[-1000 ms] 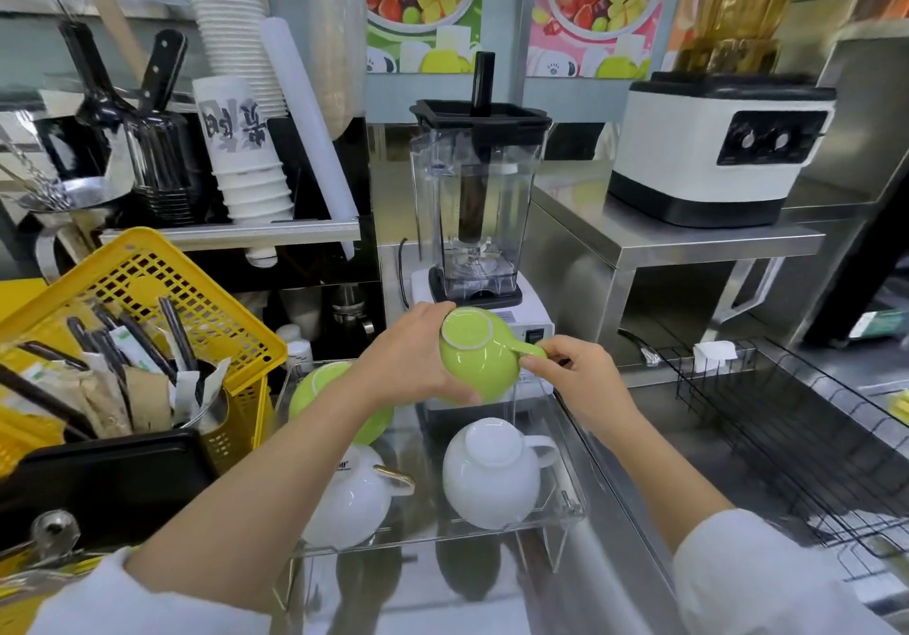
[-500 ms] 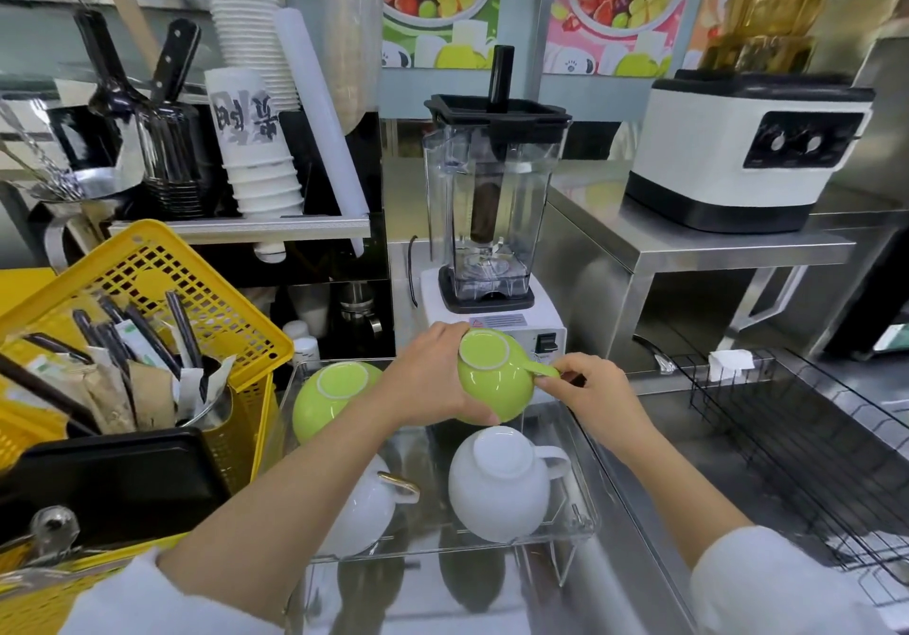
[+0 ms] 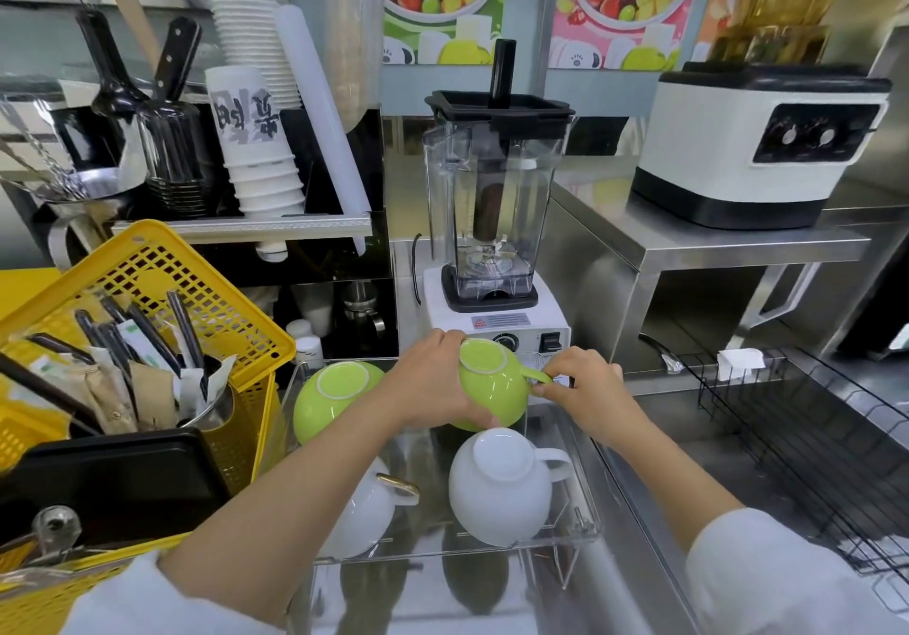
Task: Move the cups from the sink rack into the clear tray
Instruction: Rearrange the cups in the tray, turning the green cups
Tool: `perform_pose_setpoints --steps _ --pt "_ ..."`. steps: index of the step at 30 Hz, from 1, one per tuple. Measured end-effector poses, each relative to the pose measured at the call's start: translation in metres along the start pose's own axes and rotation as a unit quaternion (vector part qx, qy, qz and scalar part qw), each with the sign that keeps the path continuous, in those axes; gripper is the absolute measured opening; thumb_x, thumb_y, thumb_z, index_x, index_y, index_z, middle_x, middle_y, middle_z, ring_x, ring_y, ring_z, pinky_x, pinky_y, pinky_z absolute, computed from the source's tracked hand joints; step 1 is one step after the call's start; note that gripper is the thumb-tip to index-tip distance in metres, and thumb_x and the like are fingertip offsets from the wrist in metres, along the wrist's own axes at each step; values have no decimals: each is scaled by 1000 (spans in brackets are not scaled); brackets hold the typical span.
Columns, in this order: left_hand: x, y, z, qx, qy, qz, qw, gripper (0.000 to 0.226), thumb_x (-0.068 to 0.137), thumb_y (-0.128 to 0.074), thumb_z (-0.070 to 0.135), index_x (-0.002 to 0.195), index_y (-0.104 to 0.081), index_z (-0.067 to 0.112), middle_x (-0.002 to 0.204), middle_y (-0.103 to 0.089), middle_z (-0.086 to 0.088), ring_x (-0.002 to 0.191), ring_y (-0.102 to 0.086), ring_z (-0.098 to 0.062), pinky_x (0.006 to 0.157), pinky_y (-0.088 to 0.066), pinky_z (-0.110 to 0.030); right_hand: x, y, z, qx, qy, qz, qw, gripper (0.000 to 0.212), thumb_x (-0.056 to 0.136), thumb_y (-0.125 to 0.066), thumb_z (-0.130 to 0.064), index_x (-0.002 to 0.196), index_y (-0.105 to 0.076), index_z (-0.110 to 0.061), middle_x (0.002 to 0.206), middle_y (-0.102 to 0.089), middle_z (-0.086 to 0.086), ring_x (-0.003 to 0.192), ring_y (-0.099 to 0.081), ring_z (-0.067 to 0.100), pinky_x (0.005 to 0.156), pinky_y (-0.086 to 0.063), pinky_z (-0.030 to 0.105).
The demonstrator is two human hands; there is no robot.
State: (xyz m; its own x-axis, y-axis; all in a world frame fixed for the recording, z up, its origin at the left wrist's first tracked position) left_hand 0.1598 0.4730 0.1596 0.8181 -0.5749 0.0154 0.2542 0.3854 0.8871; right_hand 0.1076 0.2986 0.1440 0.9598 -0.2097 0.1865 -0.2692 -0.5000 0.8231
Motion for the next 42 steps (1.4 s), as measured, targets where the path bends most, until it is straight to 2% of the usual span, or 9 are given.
perform_pose_setpoints --steps 3,5,10,14,24,30,33,35,42 --pt "1 3 0 18 -5 -7 1000 100 51 -82 55 131 -36 16 125 -44 -3 114 -43 -22 97 -40 -37 1 -3 -2 -12 12 -18 1000 14 84 -62 -28 77 -64 -16 105 -57 -1 108 -43 22 78 -19 33" --pt "1 4 0 23 -2 -8 1000 101 50 -81 57 130 -36 16 125 -45 -3 112 -44 -22 96 -41 -38 2 -3 -4 -14 21 -16 1000 15 86 -59 -27 79 -63 -14 107 -58 1 109 -42 21 75 -16 31" --pt "0 2 -2 21 8 2 1000 102 48 -79 62 129 -37 15 125 -45 -3 113 -45 -21 96 -41 -36 4 -2 -5 3 37 -3 999 16 88 -57 -26 74 -54 -19 96 -60 3 102 -44 19 71 -13 31" --pt "-3 -1 -6 -5 20 -4 1000 104 49 -78 62 132 -35 16 128 -44 -2 117 -43 -21 99 -40 -37 3 -4 -4 2 39 9 999 19 88 -57 -27 83 -64 -11 95 -62 5 90 -40 13 70 -11 30" --pt "0 -10 -9 -39 49 -18 998 94 52 -80 58 125 -39 16 121 -44 -3 113 -43 -22 97 -41 -39 8 -6 0 -27 46 -7 999 15 85 -60 -31 72 -58 -25 83 -55 -7 90 -41 10 66 -9 31" --pt "2 -9 -2 -37 108 -16 993 98 43 -85 51 120 -37 11 115 -42 -5 108 -45 -25 90 -45 -41 13 -10 1 -86 37 2 996 14 82 -62 -35 81 -67 -23 72 -46 -19 102 -43 12 65 -7 29" --pt "3 -11 -2 -44 134 -32 990 99 42 -86 48 120 -36 12 119 -41 -7 111 -44 -29 91 -46 -45 17 -11 3 -78 26 -3 997 18 81 -65 -36 90 -70 -22 102 -58 -12 112 -41 15 73 -9 29" --pt "4 -12 -1 -45 144 -38 988 97 41 -86 48 117 -36 12 119 -42 -9 111 -44 -31 90 -48 -47 20 -12 4 -96 22 -12 995 23 80 -65 -37 97 -69 -22 122 -54 -7 119 -37 16 82 -14 33" --pt "5 -13 0 -42 149 -43 987 102 48 -85 51 124 -32 9 128 -39 -12 120 -40 -32 98 -41 -45 23 -12 6 -110 3 -28 994 23 78 -68 -37 96 -70 -24 131 -47 -5 123 -32 17 91 -18 34"
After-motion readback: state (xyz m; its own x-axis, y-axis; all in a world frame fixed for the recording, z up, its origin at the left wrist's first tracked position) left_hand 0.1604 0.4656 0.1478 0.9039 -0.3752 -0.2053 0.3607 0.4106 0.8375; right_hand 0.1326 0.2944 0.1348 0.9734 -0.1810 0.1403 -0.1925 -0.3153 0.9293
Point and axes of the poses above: each hand's wrist, its own x-axis towards the middle knuckle, its own y-axis out of the back of the hand, z = x × y, the point moved 5 cm from there along x, towards the middle knuckle
